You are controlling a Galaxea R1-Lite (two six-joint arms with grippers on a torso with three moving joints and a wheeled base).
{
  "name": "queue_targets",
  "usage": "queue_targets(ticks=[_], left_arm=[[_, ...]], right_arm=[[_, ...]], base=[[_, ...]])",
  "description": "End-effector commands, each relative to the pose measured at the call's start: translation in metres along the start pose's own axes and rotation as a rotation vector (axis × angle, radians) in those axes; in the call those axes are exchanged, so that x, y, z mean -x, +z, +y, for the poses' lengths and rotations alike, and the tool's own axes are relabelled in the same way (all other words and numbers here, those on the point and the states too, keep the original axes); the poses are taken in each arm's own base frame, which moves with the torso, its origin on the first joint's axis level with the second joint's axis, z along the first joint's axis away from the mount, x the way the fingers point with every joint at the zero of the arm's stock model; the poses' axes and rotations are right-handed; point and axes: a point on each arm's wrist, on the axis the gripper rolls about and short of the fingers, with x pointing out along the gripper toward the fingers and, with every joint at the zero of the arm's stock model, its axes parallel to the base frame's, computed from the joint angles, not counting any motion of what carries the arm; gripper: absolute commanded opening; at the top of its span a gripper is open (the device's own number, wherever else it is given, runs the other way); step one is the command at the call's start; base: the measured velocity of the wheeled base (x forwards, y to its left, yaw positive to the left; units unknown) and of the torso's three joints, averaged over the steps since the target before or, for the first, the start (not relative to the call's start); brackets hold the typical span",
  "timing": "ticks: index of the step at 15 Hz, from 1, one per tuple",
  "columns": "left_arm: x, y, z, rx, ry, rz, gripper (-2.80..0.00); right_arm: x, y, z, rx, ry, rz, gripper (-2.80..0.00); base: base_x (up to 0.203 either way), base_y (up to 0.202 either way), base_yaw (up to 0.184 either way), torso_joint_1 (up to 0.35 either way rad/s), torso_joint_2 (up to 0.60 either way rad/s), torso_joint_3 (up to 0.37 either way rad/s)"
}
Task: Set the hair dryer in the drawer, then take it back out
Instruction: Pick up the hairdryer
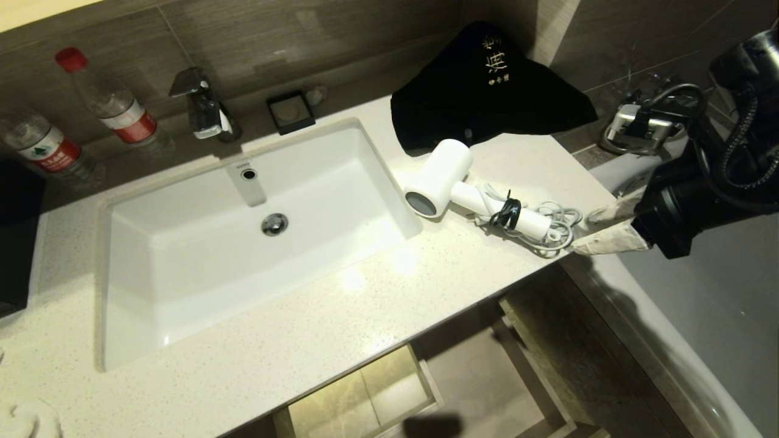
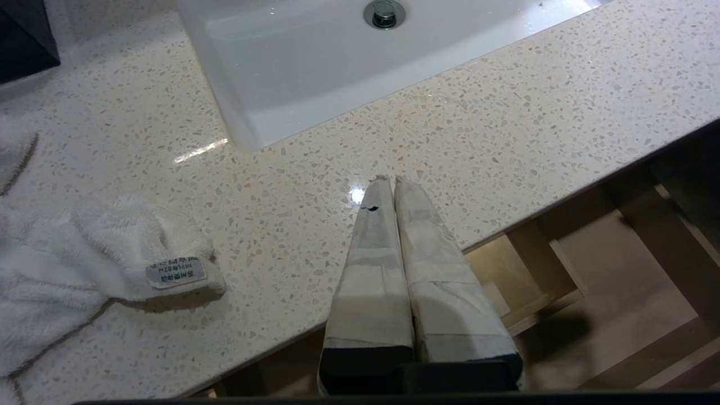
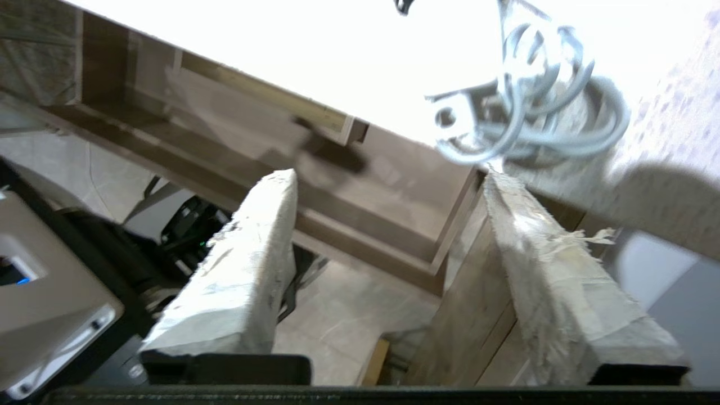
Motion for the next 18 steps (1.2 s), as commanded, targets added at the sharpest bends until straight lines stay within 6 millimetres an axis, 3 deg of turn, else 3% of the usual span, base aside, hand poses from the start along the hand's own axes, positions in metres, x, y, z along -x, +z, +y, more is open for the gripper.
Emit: queue_targets(ticks=[1, 11, 18], left_arm=[[0.0, 0.0, 0.0, 0.001, 0.001, 0.001, -2.8], [0.0, 0.0, 0.0, 0.001, 0.001, 0.0, -2.8], [0.0, 0.0, 0.0, 0.001, 0.001, 0.0, -2.8]], right_arm=[[-0.012, 0.002, -0.005, 0.031, 0.001, -0.002, 0.0], [-0.052, 0.005, -0.025, 0.303, 0.017, -0.033, 0.0], [-0.08, 0.014, -0.04, 0.338, -0.015, -0.082, 0.0]], base=[[0.0, 0.0, 0.0, 0.0, 0.0, 0.0], [0.0, 0.0, 0.0, 0.0, 0.0, 0.001], [0.0, 0.0, 0.0, 0.0, 0.0, 0.0]])
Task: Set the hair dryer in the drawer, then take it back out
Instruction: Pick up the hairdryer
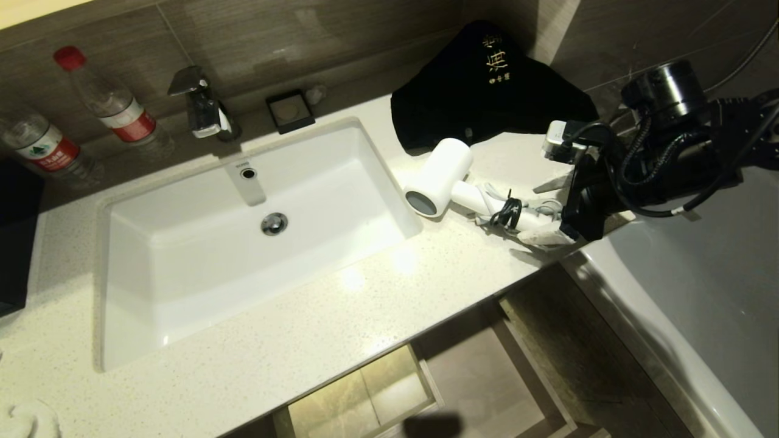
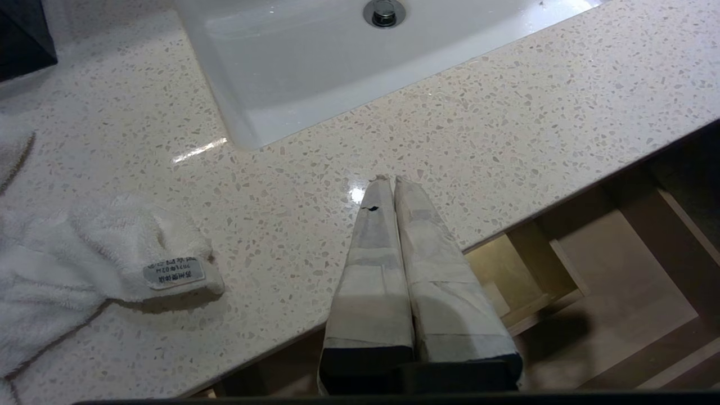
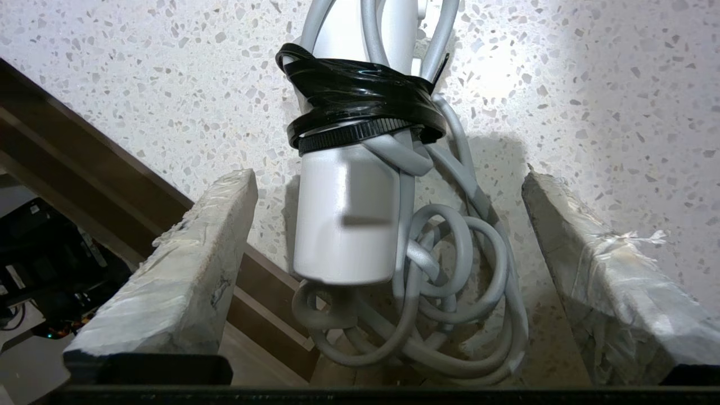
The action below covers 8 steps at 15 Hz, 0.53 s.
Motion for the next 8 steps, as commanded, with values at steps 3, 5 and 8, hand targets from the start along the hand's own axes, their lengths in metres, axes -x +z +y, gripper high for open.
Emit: queue_targets(ticks=[3, 5, 8], left_arm=[[0.0, 0.0, 0.0, 0.0, 0.0, 0.0, -2.8], [0.0, 0.0, 0.0, 0.0, 0.001, 0.001, -2.8], [0.0, 0.0, 0.0, 0.0, 0.0, 0.001, -2.8]], right_arm=[[-0.018, -0.003, -0.006, 0.001, 0.011, 0.005, 0.0], [-0.024, -0.001, -0.011, 0.017, -0.001, -0.006, 0.0], [-0.033, -0.003, -0.015, 0.037, -0.014, -0.026, 0.0]], base=[[0.0, 0.0, 0.0, 0.0, 0.0, 0.0], [0.0, 0.0, 0.0, 0.0, 0.0, 0.0], [0.0, 0.0, 0.0, 0.0, 0.0, 0.0]])
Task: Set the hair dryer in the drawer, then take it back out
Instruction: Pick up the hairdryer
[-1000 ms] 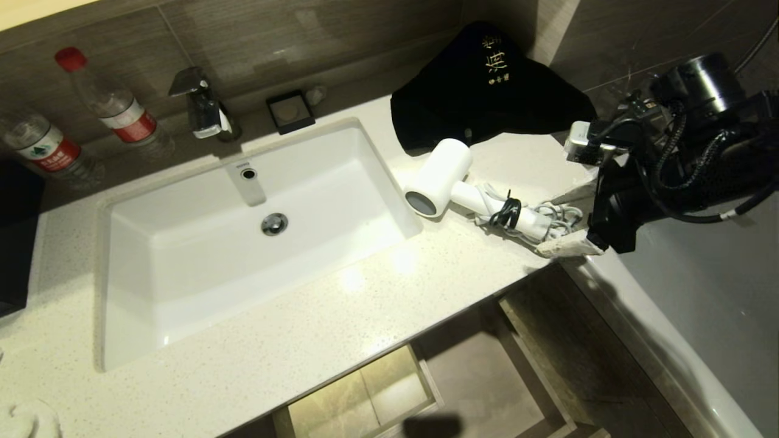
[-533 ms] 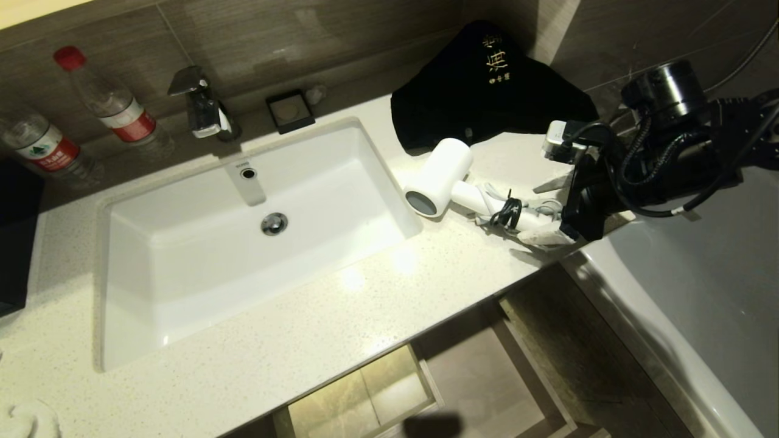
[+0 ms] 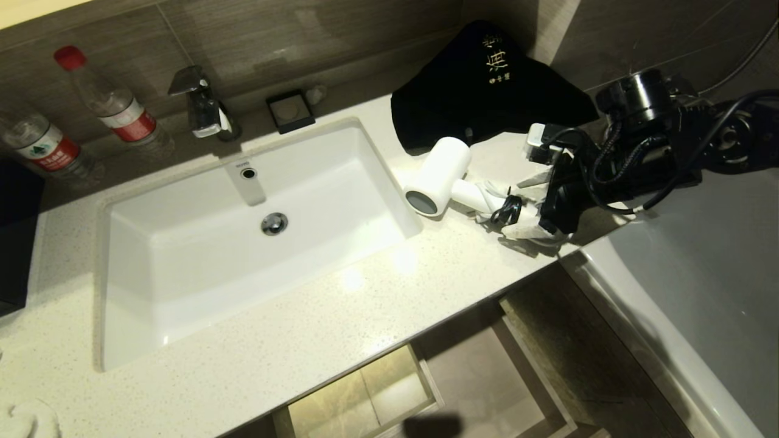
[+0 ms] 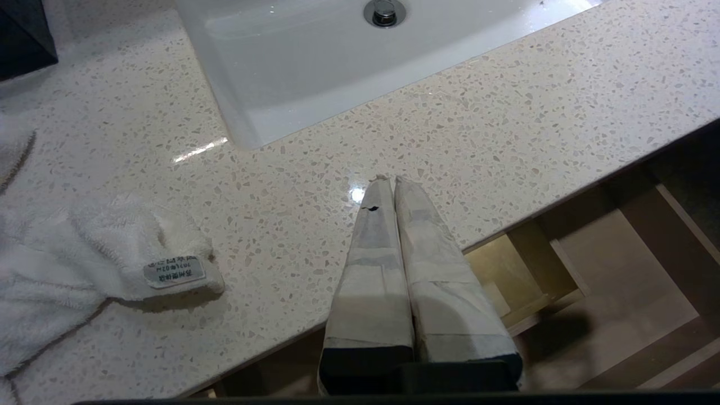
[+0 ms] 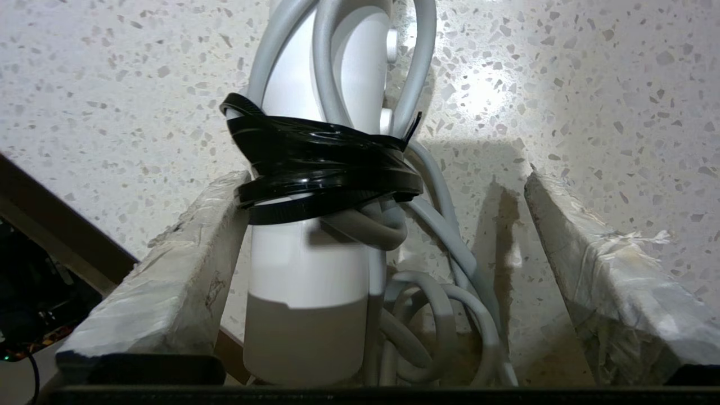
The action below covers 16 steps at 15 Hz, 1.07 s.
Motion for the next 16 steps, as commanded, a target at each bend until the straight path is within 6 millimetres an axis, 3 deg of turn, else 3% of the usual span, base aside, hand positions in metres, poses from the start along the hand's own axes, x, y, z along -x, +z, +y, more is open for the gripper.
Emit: queue_targets(ticks=[1, 7, 8, 12, 16], left_arm=[[0.0, 0.0, 0.0, 0.001, 0.0, 0.001, -2.8], [0.0, 0.0, 0.0, 0.001, 0.0, 0.0, -2.8], [0.0, 0.0, 0.0, 0.001, 0.0, 0.0, -2.8], [0.0, 0.0, 0.0, 0.001, 0.001, 0.001, -2.8], [0.0, 0.0, 0.0, 0.001, 0.001, 0.001, -2.8]], right_arm=[[-0.007, -0.004, -0.001, -0.002, 0.013, 0.008, 0.0], [-0.007, -0.011, -0.004, -0.02, 0.022, 0.004, 0.0], [-0.006, -0.012, -0.003, -0.023, 0.028, 0.005, -2.8], [0.004, -0.009, -0.001, -0.03, 0.015, 0.008, -2.8], [0.033, -0.001, 0.001, -0.094, -0.028, -0.016, -2.8]], base=[[0.0, 0.0, 0.0, 0.0, 0.0, 0.0], [0.0, 0.0, 0.0, 0.0, 0.0, 0.0], [0.0, 0.0, 0.0, 0.0, 0.0, 0.0], [0.0, 0.0, 0.0, 0.0, 0.0, 0.0], [0.0, 0.0, 0.0, 0.0, 0.0, 0.0]])
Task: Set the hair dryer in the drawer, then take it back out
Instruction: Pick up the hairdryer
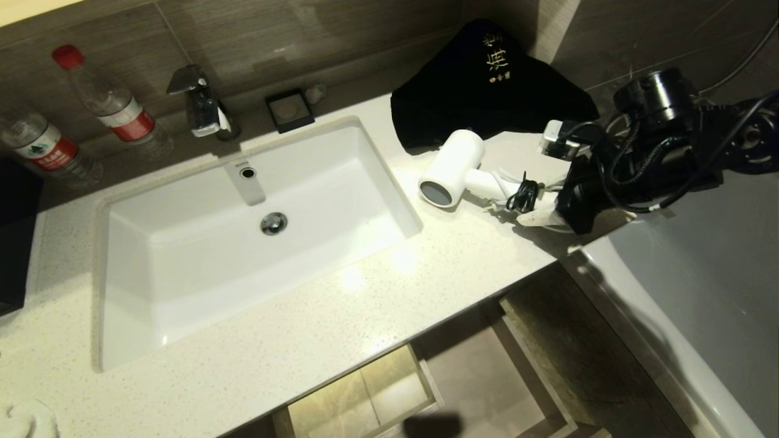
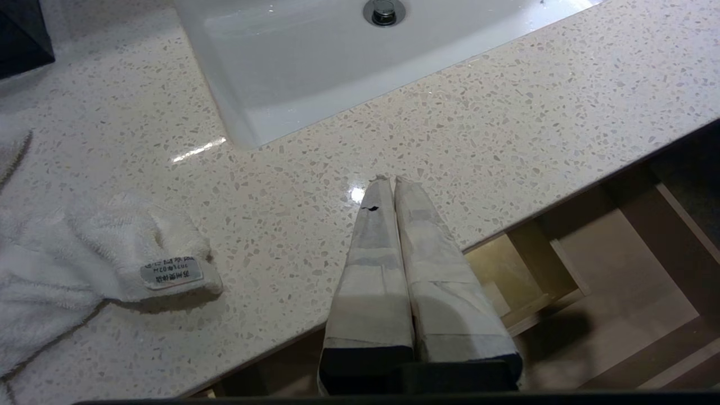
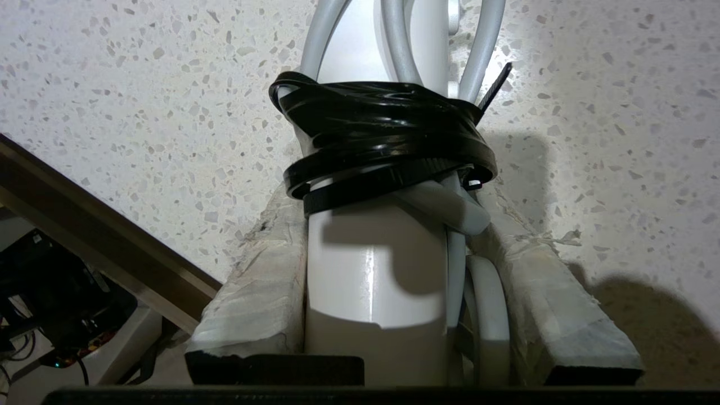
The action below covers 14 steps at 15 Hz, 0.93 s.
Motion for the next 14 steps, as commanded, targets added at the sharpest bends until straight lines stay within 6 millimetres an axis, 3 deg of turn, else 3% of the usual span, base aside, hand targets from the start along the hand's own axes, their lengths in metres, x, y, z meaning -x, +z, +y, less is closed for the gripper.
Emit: queue_targets(ticks=[1, 4, 8, 10, 14], left_arm=[[0.0, 0.0, 0.0, 0.001, 0.0, 0.0, -2.8], [0.0, 0.0, 0.0, 0.001, 0.001, 0.0, -2.8], [0.0, 0.0, 0.0, 0.001, 0.001, 0.001, -2.8], [0.0, 0.0, 0.0, 0.001, 0.001, -0.001, -2.8], [0.0, 0.0, 0.0, 0.001, 0.001, 0.0, -2.8]], right_arm=[[0.022, 0.009, 0.003, 0.014, -0.034, -0.034, -2.8], [0.048, 0.013, 0.007, 0.019, -0.178, 0.029, -2.8], [0.076, 0.009, 0.026, 0.015, -0.206, 0.043, -2.8], [0.09, 0.006, 0.036, 0.017, -0.211, 0.037, -2.8], [0.139, 0.008, 0.062, 0.004, -0.259, -0.016, -2.8]], base=[[0.0, 0.0, 0.0, 0.0, 0.0, 0.0], [0.0, 0.0, 0.0, 0.0, 0.0, 0.0], [0.0, 0.0, 0.0, -0.012, 0.02, 0.006], [0.0, 0.0, 0.0, -0.294, 0.35, 0.038], [0.0, 0.0, 0.0, -0.405, 0.4, 0.014]])
